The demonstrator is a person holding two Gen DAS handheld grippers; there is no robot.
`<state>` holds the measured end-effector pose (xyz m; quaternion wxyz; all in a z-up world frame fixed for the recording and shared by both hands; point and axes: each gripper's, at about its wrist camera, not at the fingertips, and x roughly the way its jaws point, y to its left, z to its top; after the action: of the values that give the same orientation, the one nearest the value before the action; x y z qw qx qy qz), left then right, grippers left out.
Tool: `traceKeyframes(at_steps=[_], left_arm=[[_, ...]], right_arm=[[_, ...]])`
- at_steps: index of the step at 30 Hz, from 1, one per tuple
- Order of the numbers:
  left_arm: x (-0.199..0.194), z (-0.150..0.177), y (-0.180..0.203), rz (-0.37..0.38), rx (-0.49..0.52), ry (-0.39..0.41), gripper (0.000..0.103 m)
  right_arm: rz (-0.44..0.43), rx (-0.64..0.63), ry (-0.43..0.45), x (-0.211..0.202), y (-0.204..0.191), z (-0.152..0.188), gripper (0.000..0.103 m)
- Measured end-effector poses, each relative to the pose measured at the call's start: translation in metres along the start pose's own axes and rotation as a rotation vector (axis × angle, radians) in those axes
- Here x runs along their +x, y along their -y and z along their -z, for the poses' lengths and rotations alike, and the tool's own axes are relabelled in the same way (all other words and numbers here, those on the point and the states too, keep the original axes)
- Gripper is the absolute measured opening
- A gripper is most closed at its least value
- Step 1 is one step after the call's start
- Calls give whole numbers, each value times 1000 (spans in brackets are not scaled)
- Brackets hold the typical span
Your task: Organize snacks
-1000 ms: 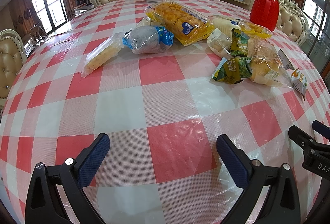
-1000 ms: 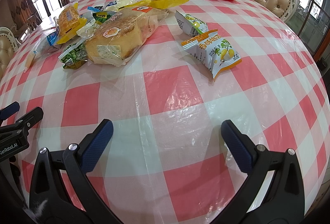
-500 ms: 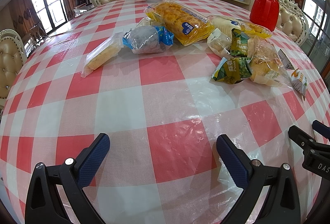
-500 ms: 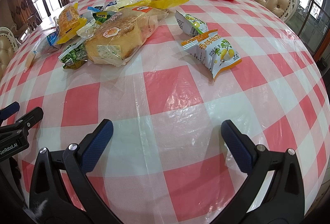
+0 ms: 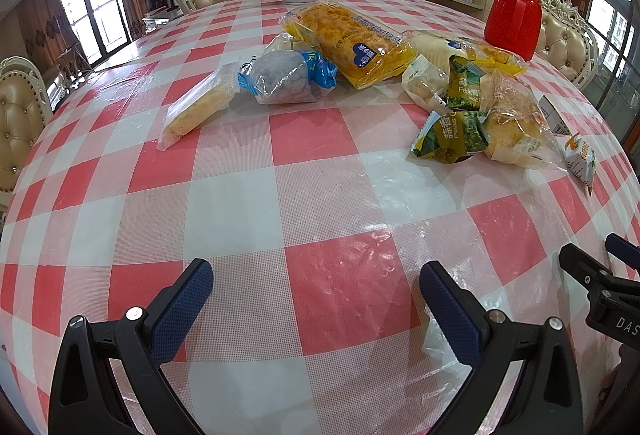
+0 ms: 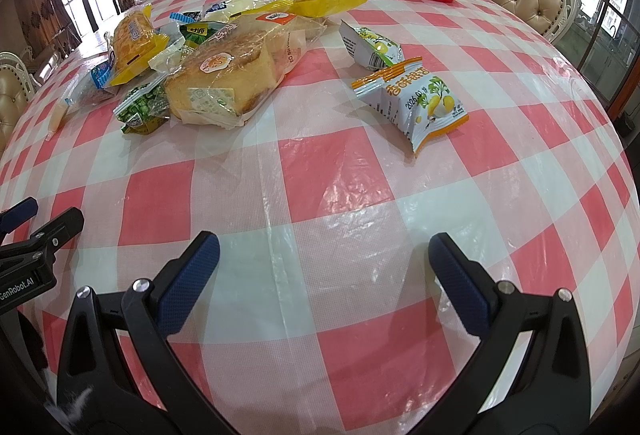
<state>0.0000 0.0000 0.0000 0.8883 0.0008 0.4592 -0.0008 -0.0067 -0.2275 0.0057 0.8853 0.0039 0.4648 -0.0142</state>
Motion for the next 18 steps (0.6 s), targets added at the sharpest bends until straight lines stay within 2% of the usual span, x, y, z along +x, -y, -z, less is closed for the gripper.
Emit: traceKeyframes(at_steps=[18], left_arm=[[2, -3, 0, 15, 15, -7, 103]], right_arm=[[-16, -15, -6, -1, 2, 0, 103]])
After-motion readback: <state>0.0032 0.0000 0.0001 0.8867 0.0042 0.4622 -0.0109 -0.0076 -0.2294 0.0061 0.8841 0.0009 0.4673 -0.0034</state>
